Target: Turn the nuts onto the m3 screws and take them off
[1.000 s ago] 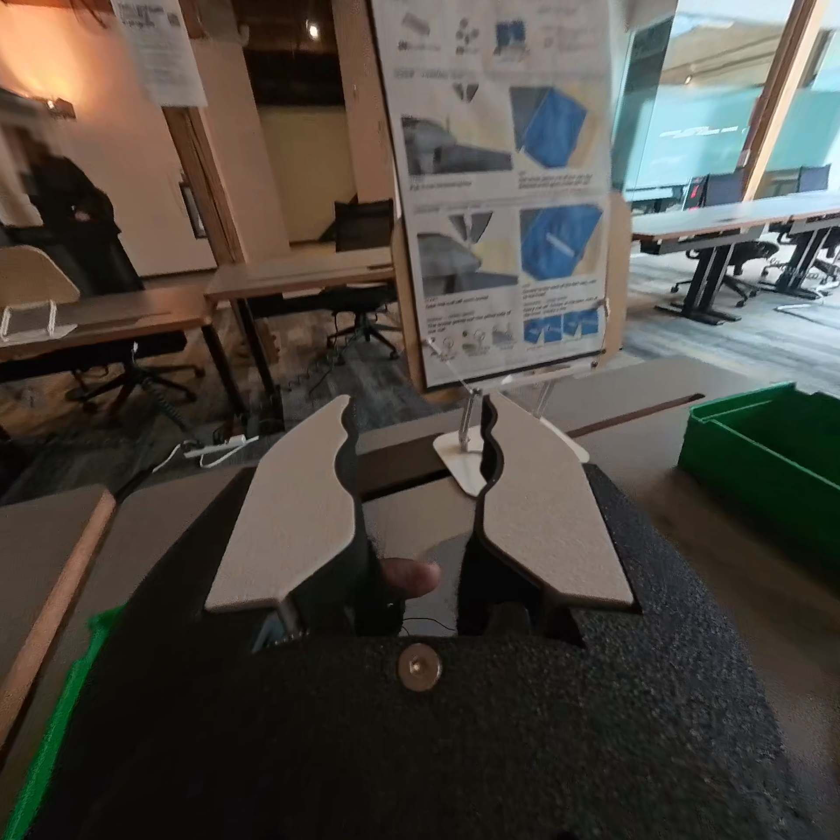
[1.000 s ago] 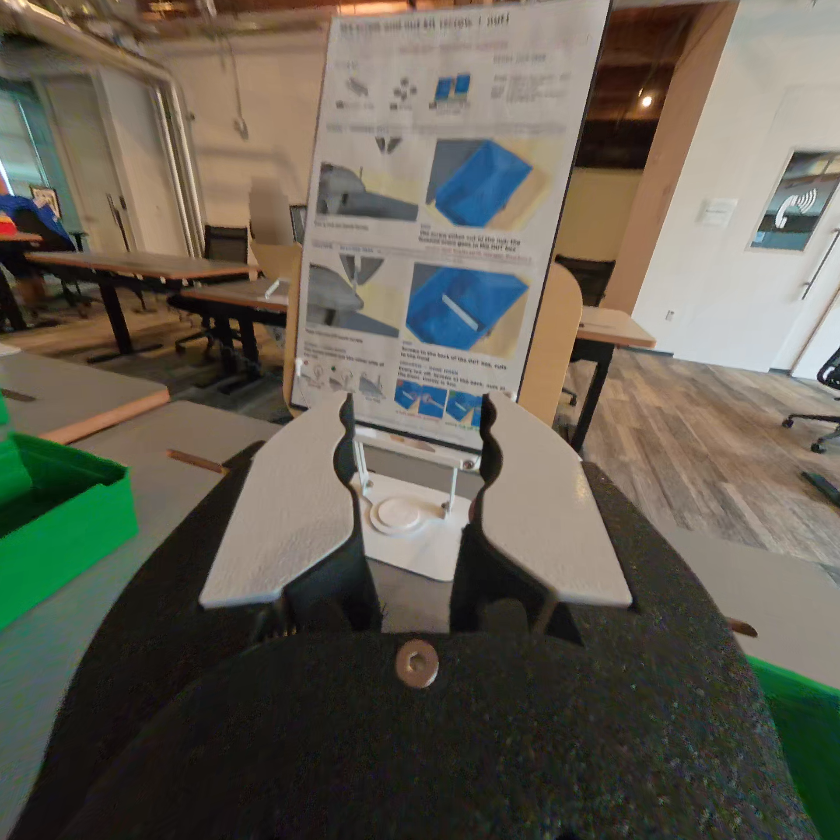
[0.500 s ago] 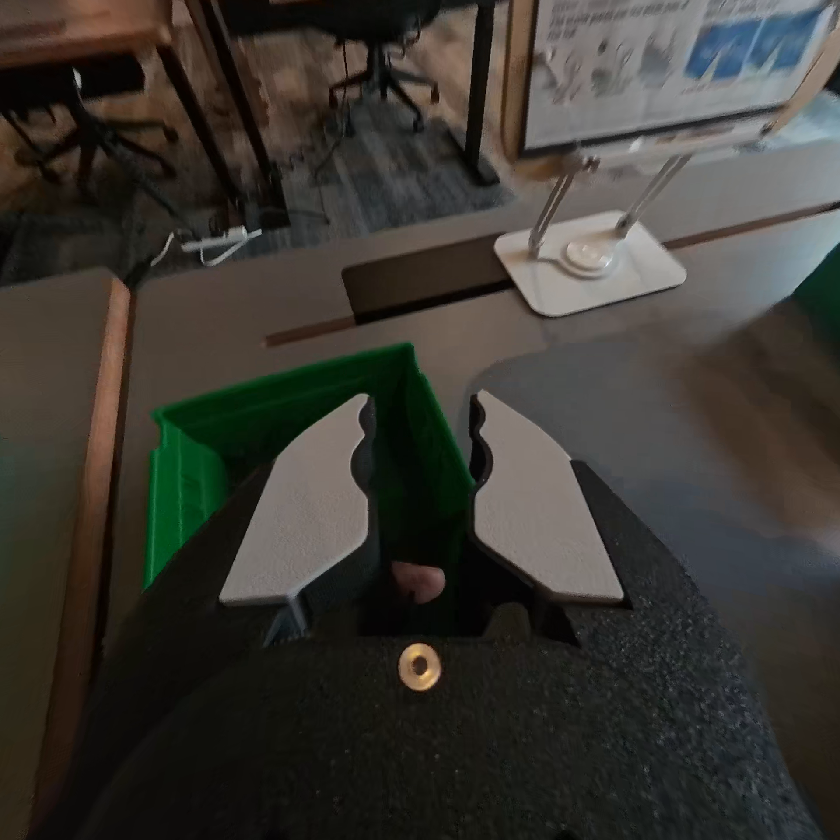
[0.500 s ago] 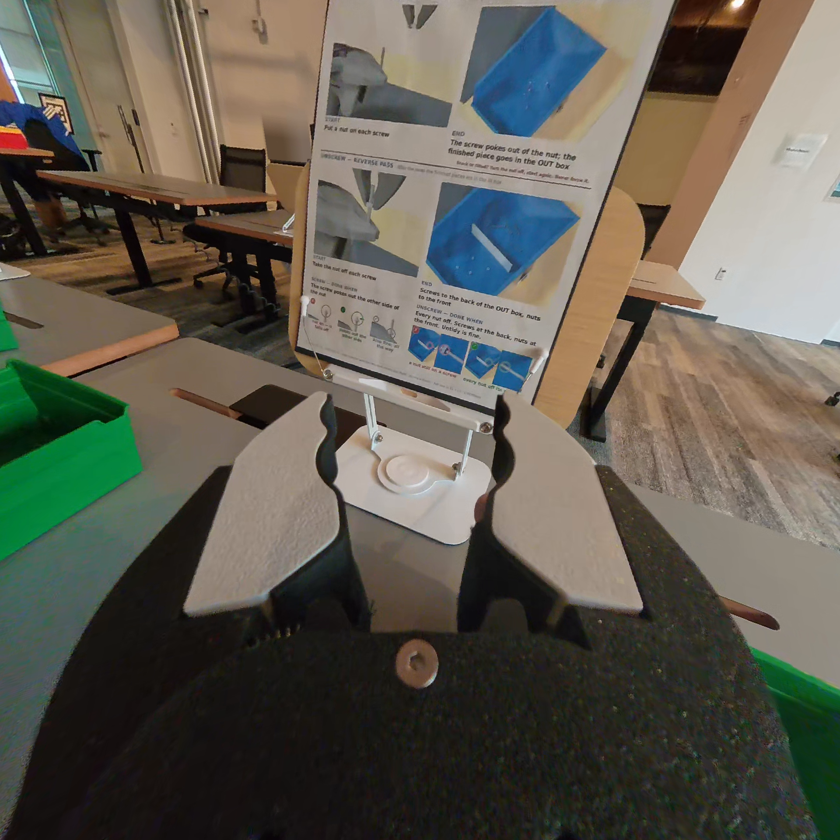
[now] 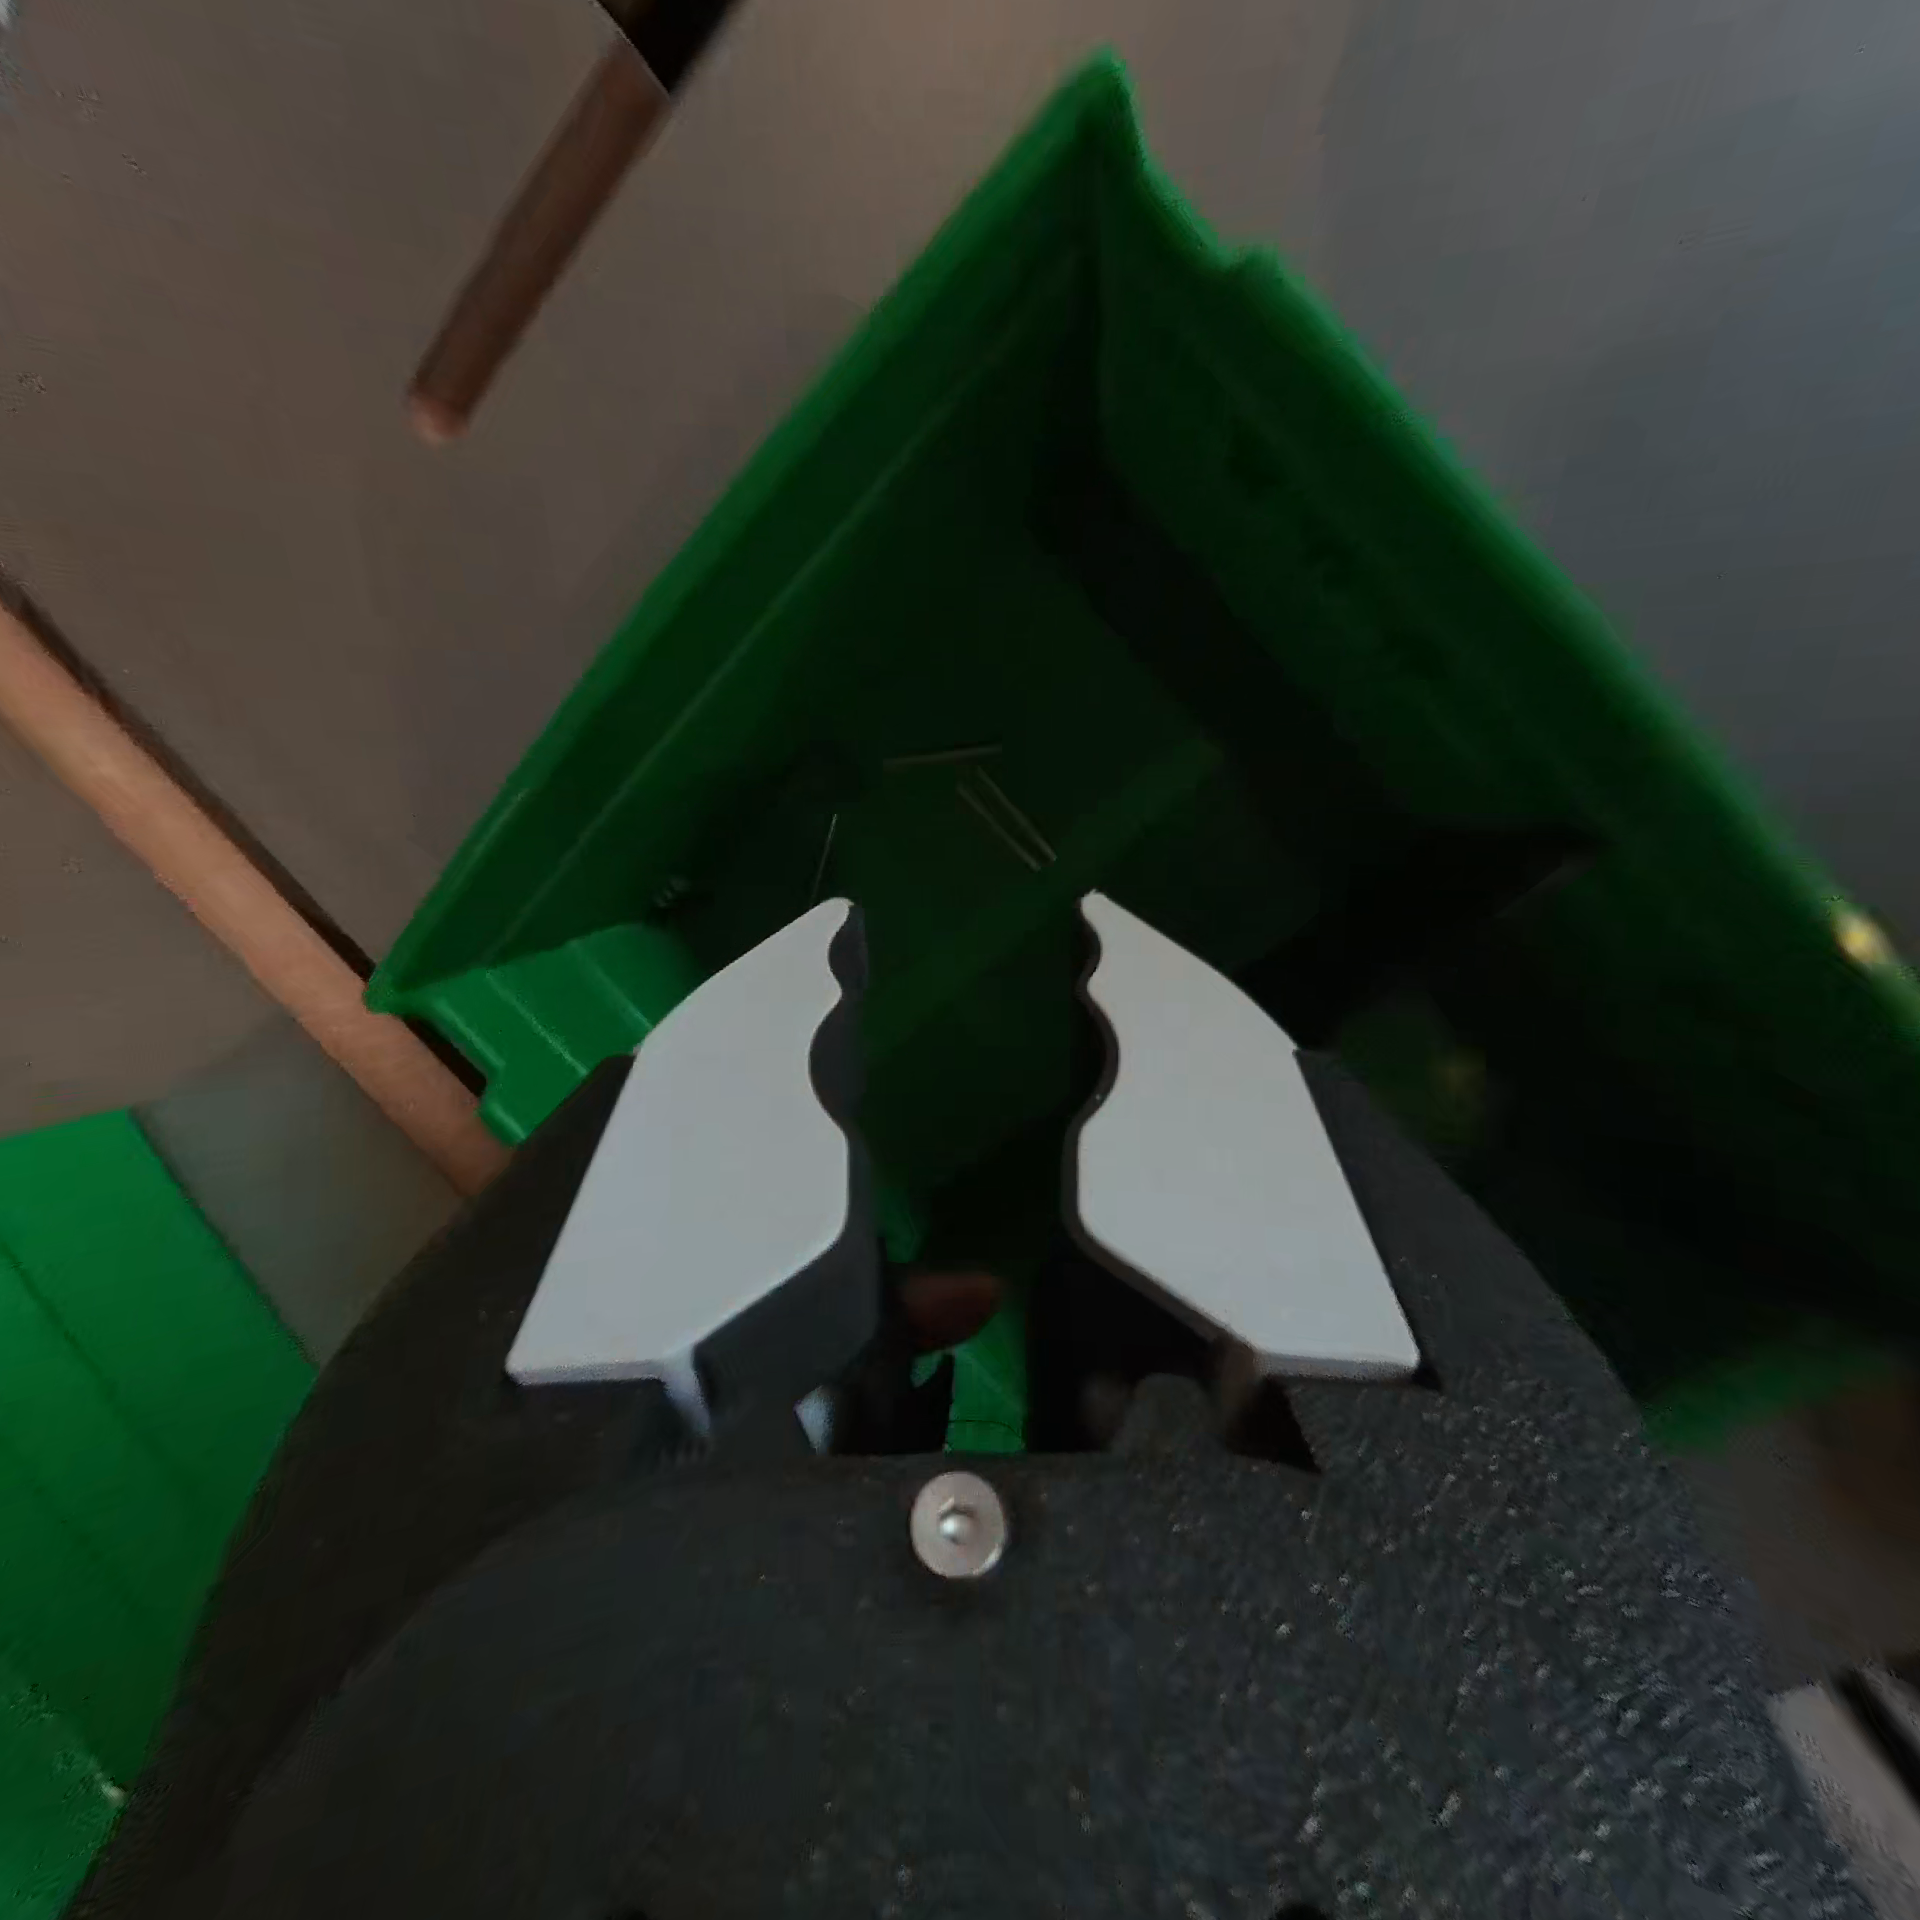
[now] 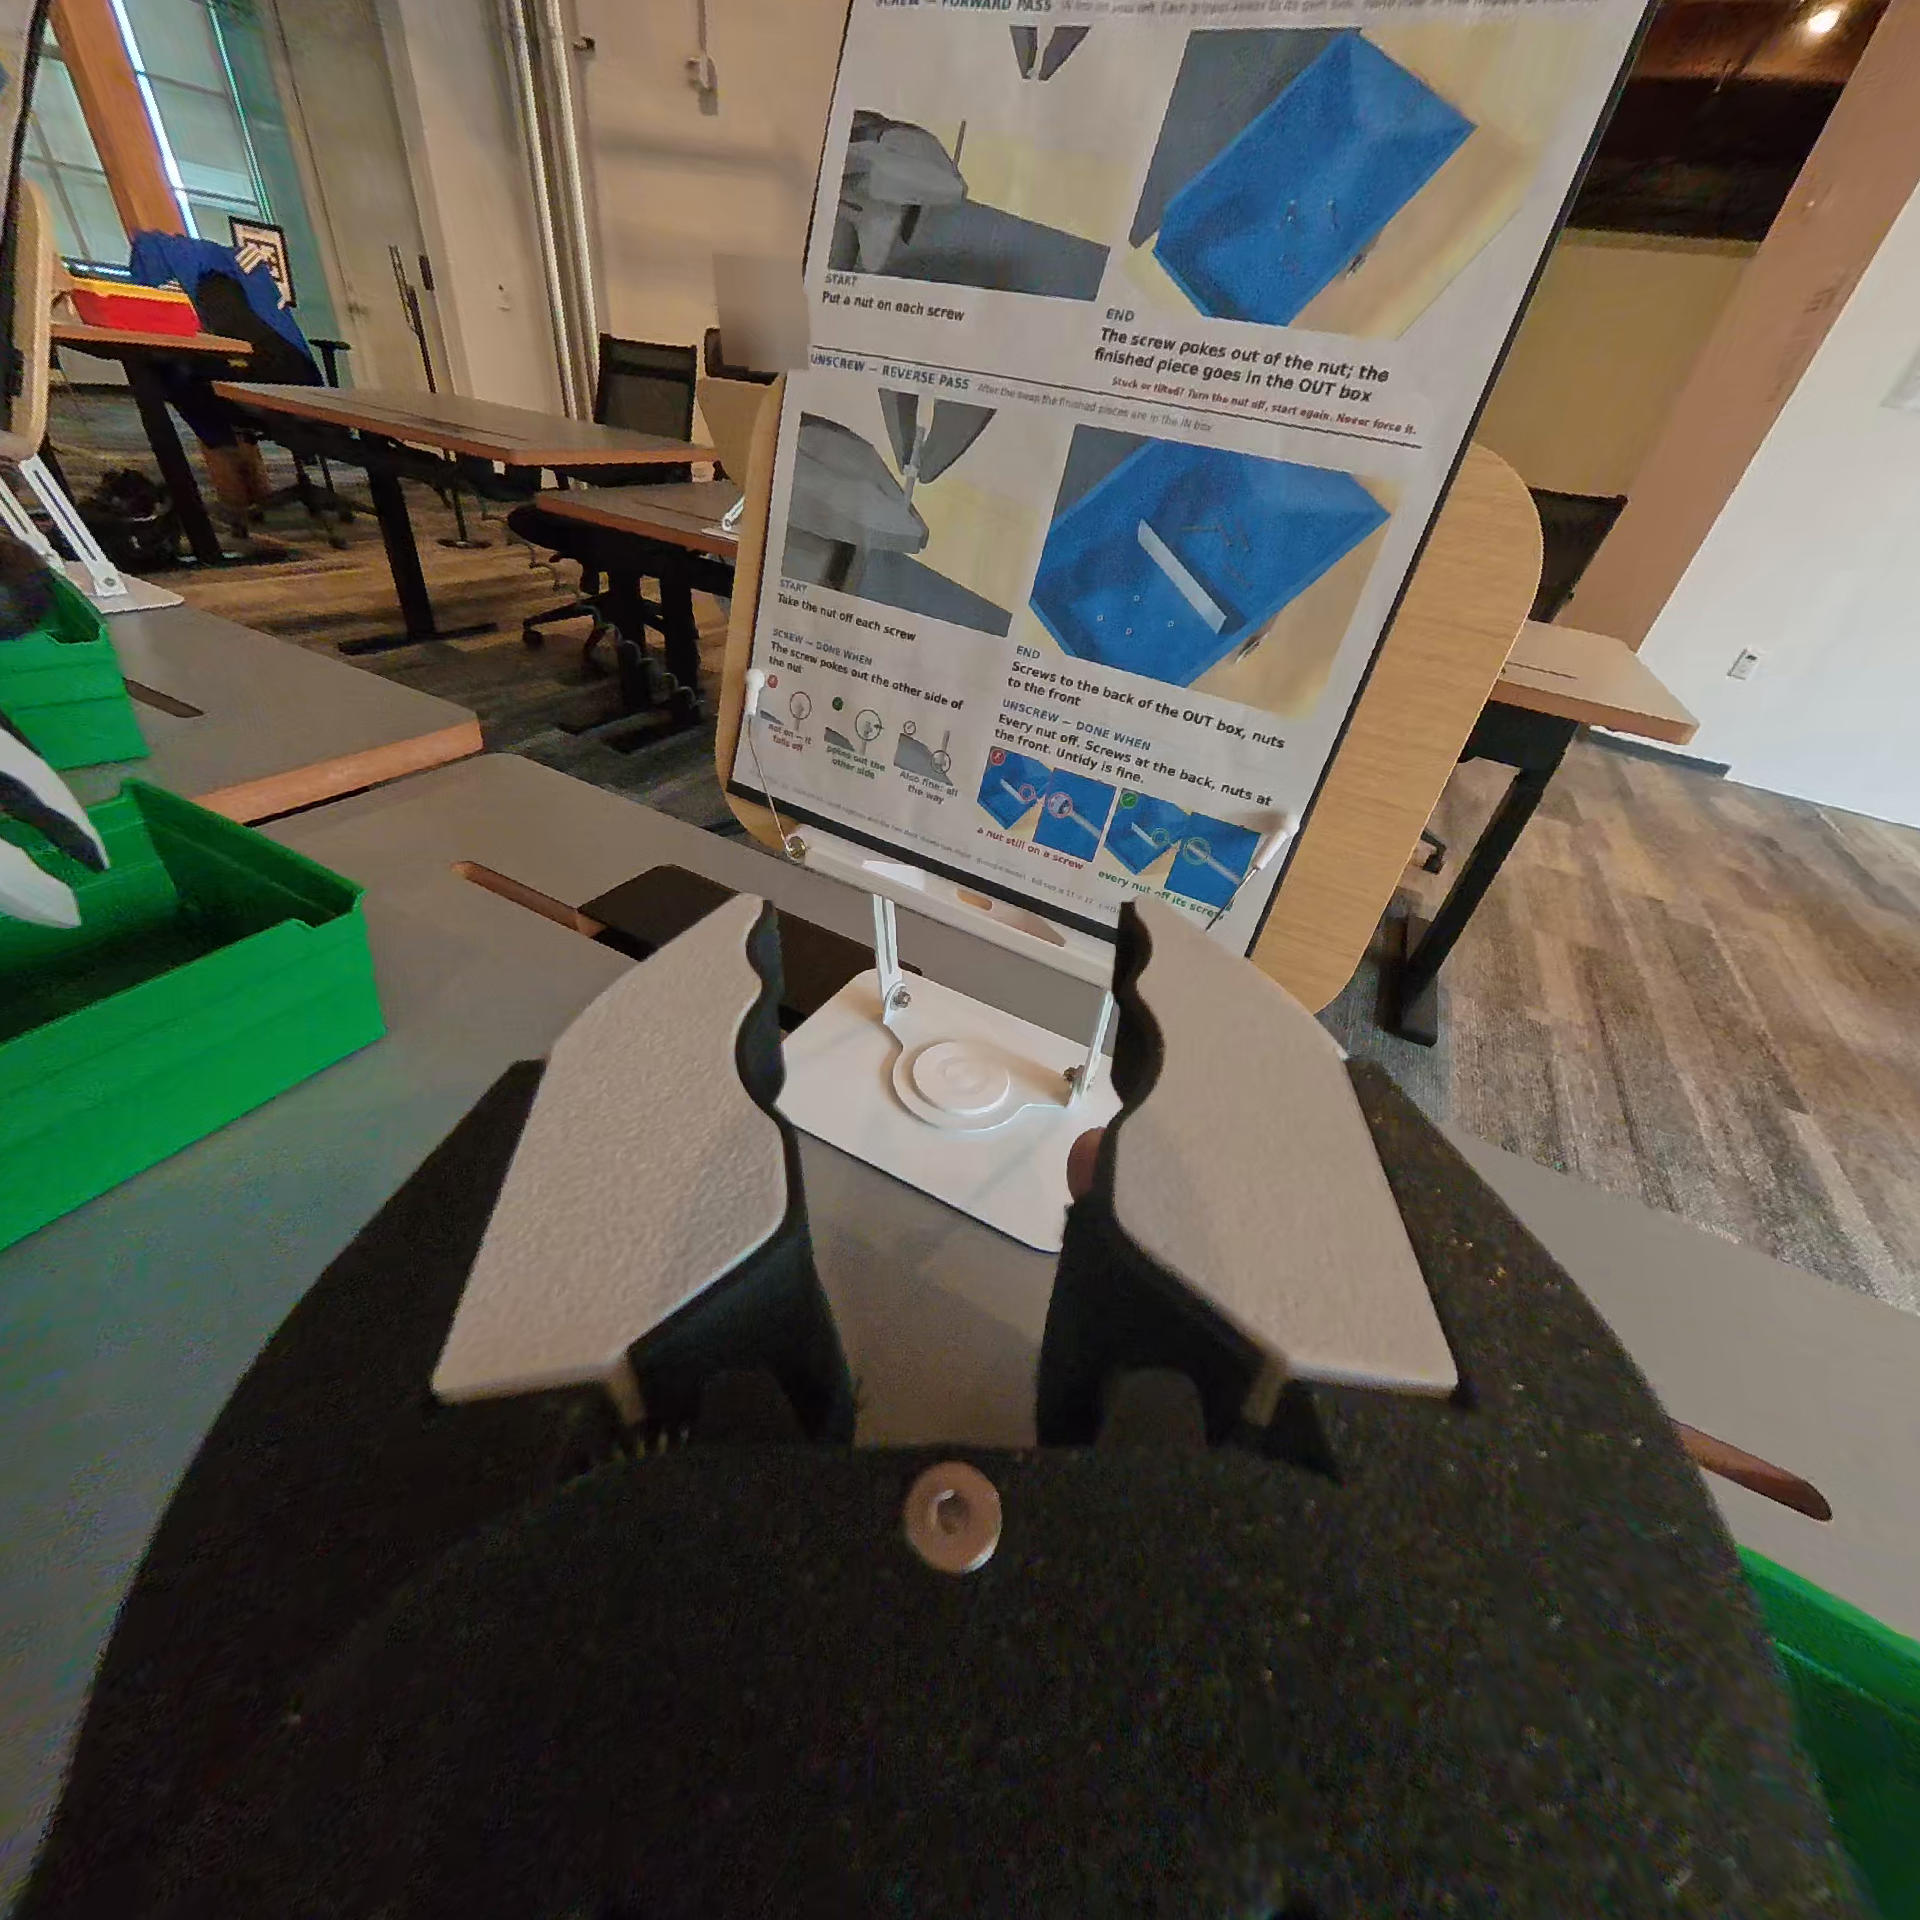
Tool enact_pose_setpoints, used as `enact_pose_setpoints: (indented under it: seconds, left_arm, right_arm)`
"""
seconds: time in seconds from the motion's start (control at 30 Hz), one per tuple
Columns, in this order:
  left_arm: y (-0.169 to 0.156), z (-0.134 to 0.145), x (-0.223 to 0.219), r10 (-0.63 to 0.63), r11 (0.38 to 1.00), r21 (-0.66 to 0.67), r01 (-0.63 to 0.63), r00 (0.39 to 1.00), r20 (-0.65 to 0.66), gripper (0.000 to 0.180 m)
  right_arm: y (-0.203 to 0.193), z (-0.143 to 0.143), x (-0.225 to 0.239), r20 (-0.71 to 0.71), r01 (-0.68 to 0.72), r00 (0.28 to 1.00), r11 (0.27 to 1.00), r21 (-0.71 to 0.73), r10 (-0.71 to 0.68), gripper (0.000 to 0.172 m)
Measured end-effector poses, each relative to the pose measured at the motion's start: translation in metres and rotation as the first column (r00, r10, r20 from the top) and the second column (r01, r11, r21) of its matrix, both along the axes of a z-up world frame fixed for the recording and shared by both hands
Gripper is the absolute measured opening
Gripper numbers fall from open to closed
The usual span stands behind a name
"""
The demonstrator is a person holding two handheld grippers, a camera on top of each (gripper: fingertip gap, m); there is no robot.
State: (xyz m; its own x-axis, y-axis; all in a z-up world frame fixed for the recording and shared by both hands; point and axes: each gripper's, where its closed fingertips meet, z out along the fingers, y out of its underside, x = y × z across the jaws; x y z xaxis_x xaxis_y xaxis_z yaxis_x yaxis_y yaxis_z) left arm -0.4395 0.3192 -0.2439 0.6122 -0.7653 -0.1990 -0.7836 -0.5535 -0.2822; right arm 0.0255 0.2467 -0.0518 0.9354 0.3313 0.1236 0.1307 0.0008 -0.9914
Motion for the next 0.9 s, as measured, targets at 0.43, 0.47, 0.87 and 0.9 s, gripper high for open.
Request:
enact_pose_setpoints:
  seconds: [0.43, 0.47, 0.87, 0.9]
  left_arm:
    - [0.028, -0.068, -0.039, -0.21, 0.973, -0.149, 0.176, 0.941, -0.264, 0.031]
    - [0.029, -0.071, -0.042, -0.21, 0.973, -0.152, 0.173, 0.939, -0.272, 0.03]
    - [0.034, -0.089, -0.054, -0.202, 0.965, -0.224, 0.133, 0.926, -0.32, 0.024]
    - [0.034, -0.09, -0.055, -0.202, 0.964, -0.233, 0.13, 0.925, -0.321, 0.024]
  right_arm:
    - [0.001, 0.001, 0.003, 0.001, -0.01, 1.0, 1.0, 0.028, 0.01, 0.055]
    - [0.001, 0.002, 0.004, -0.003, -0.009, 1.0, 0.999, 0.033, 0.009, 0.055]
    - [-0.001, 0.006, 0.007, -0.006, -0.002, 1.0, 0.999, 0.054, 0.002, 0.052]
    - [-0.001, 0.006, 0.007, -0.006, -0.002, 1.0, 0.998, 0.055, 0.002, 0.052]
